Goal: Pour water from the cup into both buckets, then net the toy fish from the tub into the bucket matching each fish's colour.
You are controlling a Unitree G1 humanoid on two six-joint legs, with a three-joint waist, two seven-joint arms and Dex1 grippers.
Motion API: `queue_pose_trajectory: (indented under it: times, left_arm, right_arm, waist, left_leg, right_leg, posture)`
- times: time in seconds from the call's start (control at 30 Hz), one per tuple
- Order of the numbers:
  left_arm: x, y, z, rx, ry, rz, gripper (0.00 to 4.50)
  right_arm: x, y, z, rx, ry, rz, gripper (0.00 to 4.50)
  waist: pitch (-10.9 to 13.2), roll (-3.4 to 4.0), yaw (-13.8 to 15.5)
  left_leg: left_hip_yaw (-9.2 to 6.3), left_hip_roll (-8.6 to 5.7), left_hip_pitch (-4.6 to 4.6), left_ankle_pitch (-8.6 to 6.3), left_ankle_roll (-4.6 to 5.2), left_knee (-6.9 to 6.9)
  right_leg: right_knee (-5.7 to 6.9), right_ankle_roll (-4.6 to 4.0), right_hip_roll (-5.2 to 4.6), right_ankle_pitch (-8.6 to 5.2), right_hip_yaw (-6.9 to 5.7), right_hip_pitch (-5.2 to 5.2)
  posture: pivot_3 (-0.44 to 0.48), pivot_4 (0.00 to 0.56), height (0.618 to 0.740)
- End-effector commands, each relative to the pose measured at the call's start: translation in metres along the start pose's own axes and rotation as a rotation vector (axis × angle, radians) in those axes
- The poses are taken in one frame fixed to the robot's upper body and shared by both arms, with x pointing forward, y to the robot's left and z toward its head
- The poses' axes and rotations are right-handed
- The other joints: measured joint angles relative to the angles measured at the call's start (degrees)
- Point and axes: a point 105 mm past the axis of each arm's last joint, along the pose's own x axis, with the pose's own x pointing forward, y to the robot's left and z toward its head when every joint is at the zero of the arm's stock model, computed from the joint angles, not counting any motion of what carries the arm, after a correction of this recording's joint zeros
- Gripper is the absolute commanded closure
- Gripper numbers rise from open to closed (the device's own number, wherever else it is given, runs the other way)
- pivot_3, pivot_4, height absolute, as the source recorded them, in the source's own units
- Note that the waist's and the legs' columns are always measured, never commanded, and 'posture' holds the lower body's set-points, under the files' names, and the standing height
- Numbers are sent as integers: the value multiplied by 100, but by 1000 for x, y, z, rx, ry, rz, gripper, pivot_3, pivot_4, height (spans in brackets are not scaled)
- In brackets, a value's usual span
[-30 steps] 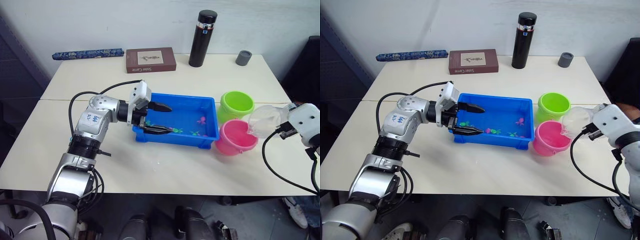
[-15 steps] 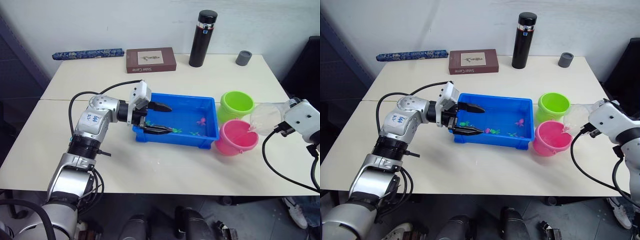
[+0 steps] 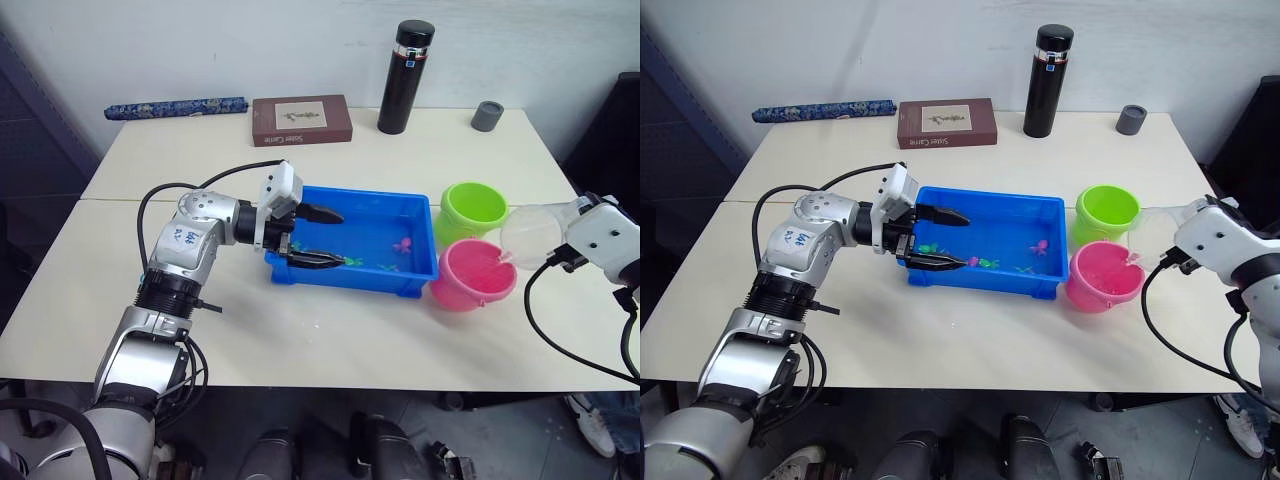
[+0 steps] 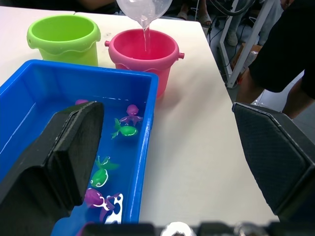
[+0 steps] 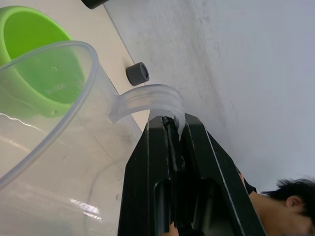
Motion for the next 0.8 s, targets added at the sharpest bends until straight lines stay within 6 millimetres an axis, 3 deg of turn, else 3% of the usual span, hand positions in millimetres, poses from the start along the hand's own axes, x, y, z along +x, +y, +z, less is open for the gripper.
queue_pose_trajectory:
  times: [0.03,0.33,0.47,0.8]
  left_arm:
    - [-3,3,12,29,-30,12,0]
    - [-14,18,27,-10,-96,85,0]
    - [-23,31,29,-15,-78,150,0]
    - [-31,48,26,3,-21,241,0]
  right_arm:
    - [1,-16,1,141,12,-77,4468]
    - [7,-22,-15,467,95,-145,4468]
    - [21,-27,-19,575,137,-219,4468]
    - [62,-29,-16,578,194,-280,4468]
  waist:
    - [0,0,0]
    - [0,0,-2]
    - [0,0,-14]
    - [0,0,-44]
  left_leg:
    - [0,0,0,0,0,0]
    - [0,0,1,1,0,4]
    - [0,0,2,1,-1,4]
    - [0,-2,-1,2,-1,3]
  right_leg:
    - [0,0,0,0,0,0]
    - [7,0,-1,0,0,0]
    - [9,0,-1,0,1,0]
    - [10,0,-5,0,-1,-4]
  posture:
    - [0,150,740]
    - [0,150,740]
    - [0,150,740]
    - [0,150,740]
